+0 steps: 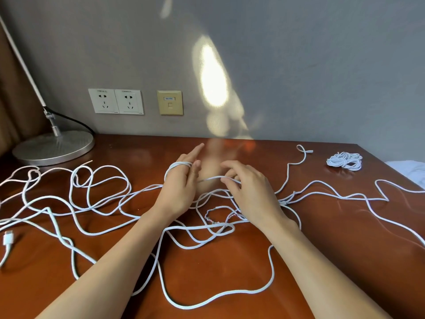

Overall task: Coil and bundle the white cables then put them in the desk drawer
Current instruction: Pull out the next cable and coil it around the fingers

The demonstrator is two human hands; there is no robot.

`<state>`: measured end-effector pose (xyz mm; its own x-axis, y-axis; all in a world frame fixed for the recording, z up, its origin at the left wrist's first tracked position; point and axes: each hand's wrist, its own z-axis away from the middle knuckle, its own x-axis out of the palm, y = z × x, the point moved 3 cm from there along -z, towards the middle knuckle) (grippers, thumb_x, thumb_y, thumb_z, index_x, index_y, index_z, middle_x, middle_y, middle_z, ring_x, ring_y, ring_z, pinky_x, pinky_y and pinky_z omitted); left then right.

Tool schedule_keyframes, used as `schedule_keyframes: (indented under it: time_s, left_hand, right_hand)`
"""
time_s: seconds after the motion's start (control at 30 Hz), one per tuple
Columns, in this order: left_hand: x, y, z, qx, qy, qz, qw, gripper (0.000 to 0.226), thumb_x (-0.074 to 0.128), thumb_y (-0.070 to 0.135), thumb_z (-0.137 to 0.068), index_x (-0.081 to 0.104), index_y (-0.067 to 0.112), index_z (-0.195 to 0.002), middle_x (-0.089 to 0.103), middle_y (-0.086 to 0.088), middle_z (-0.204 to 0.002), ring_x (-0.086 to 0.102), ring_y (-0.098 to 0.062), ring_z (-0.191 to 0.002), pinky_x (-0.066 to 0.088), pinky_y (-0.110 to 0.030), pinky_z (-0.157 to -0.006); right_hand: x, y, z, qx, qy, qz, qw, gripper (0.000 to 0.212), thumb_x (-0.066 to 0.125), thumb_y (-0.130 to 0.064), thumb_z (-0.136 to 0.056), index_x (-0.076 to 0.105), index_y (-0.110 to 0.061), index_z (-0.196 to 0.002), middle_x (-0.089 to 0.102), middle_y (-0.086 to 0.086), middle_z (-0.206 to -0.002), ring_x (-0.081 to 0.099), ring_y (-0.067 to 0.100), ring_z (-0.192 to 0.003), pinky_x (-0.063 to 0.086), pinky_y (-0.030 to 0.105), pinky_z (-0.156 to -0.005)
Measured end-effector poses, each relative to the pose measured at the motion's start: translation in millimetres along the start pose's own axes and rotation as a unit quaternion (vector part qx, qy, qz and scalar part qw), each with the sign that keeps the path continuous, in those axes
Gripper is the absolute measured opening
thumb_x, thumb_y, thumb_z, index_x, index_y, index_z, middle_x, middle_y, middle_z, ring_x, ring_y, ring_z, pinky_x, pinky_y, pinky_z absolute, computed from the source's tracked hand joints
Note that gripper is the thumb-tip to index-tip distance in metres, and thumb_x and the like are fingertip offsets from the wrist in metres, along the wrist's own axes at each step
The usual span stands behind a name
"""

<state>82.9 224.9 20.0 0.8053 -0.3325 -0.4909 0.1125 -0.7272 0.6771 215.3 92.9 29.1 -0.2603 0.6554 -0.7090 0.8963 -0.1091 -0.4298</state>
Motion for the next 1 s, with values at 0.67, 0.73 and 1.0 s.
schedule_keyframes:
  time_s: [0.67, 0.73, 1.0]
  left_hand:
    - [-1.5, 8.1, 4.7, -0.015, -0.052, -0.237, 0.970, 0.032, 0.045, 0.040, -0.103, 0.066, 0.016, -0.093, 0.064, 0.001, -0.072, 0.062, -0.020, -0.070, 0.054, -0.043, -0.070]
    - [-3.7, 5.9, 3.6, -0.039, -0.035, -0.220, 0.974, 0.033, 0.047, 0.041, -0.102, 0.064, 0.016, -0.088, 0.063, 0.000, -0.069, 0.061, -0.022, -0.068, 0.053, -0.042, -0.069]
    - [-5.7, 3.2, 2.3, -0.083, -0.004, -0.179, 0.980, 0.053, 0.052, 0.050, -0.099, 0.051, 0.013, -0.061, 0.056, -0.003, -0.058, 0.055, -0.024, -0.059, 0.046, -0.039, -0.060]
  right_hand:
    - [-4.2, -1.1, -1.4, -0.003, 0.067, -0.084, 0.994, 0.030, 0.076, -0.017, -0.092, 0.069, -0.022, -0.120, 0.068, -0.011, -0.097, 0.064, 0.010, -0.080, 0.058, 0.038, -0.079]
    - [-2.5, 0.5, -2.1, -0.010, 0.051, -0.087, 0.995, 0.028, 0.074, -0.010, -0.092, 0.071, -0.021, -0.117, 0.066, -0.010, -0.099, 0.064, 0.010, -0.083, 0.059, 0.036, -0.079]
    - [-4.5, -5.4, -0.5, -0.048, 0.043, -0.093, 0.994, 0.028, 0.067, -0.003, -0.095, 0.071, -0.020, -0.117, 0.064, -0.011, -0.103, 0.064, 0.012, -0.092, 0.059, 0.035, -0.078]
